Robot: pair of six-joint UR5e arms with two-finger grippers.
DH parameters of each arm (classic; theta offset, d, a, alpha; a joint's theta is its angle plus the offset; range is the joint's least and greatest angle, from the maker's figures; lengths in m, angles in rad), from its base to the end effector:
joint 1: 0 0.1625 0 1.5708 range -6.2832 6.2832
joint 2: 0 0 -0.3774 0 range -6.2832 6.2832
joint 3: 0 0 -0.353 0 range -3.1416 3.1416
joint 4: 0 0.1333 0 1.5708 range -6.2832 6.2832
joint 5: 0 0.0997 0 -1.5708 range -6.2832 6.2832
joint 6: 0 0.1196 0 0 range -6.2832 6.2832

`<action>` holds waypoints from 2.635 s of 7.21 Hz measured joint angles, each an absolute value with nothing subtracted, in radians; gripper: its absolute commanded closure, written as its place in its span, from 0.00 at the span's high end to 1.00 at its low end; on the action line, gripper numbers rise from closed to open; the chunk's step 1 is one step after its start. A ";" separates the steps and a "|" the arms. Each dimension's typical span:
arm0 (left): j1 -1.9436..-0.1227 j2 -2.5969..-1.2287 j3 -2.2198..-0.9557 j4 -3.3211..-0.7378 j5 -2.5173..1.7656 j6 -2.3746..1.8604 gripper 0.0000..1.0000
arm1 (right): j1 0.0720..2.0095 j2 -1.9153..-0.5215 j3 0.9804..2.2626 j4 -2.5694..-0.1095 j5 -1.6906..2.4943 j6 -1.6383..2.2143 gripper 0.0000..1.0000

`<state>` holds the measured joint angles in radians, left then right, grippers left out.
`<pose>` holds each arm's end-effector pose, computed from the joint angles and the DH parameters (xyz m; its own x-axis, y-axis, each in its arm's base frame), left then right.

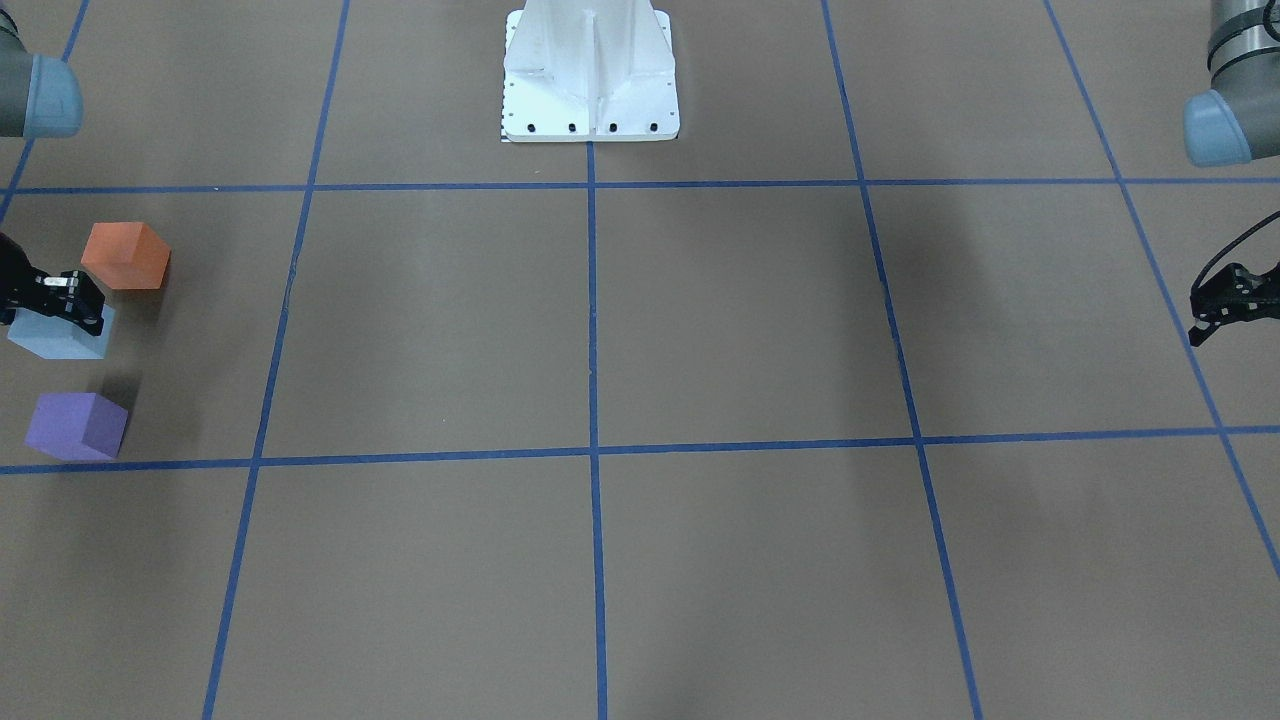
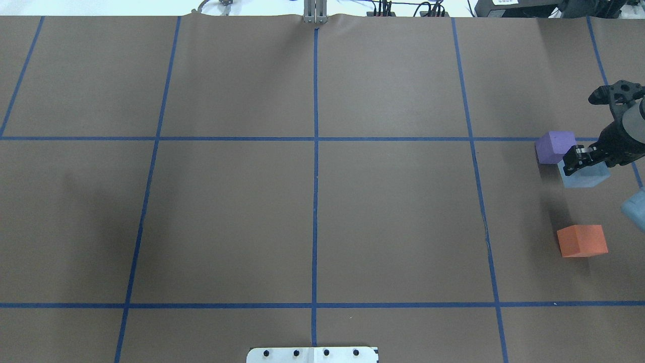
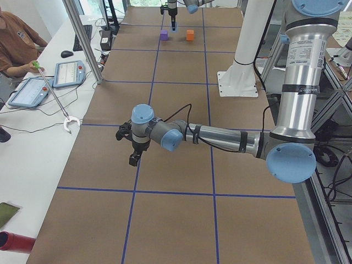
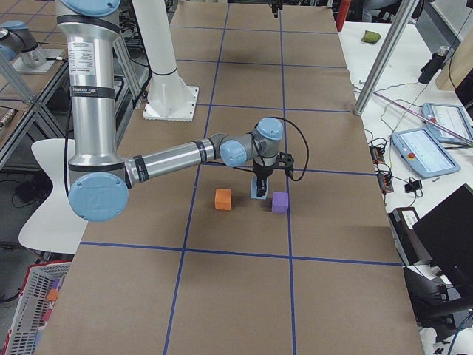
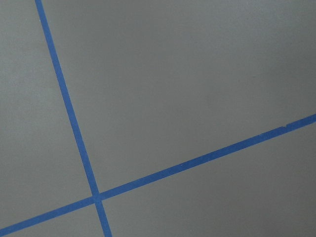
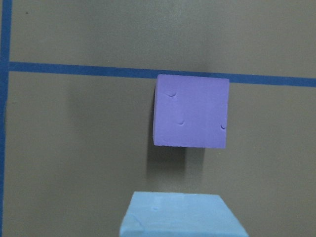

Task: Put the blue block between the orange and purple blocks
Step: 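Lower the cube between the purple and orange cubes and release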

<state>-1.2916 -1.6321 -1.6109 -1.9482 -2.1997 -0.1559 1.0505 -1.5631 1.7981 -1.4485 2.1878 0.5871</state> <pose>0.0793 -0.5051 0.5434 0.7321 0.3451 -0.5873 -0.1325 0.9179 0.3741 -0.1799 -0.4429 0.5142 0.7634 -0.0335 0.6450 0.0515 0.9986 -0.0091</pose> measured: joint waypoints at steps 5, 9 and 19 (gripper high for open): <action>-1.290 -1.638 -1.595 -1.948 -2.200 -0.155 1.00 | 0.999 -1.535 1.712 -1.433 2.195 0.586 0.00; -1.290 -1.639 -1.594 -1.948 -2.199 -0.155 1.00 | 0.994 -1.522 1.595 -1.274 2.265 0.594 0.00; -1.289 -1.638 -1.592 -1.948 -2.200 -0.155 1.00 | 1.000 -1.583 1.651 -1.269 2.250 0.611 1.00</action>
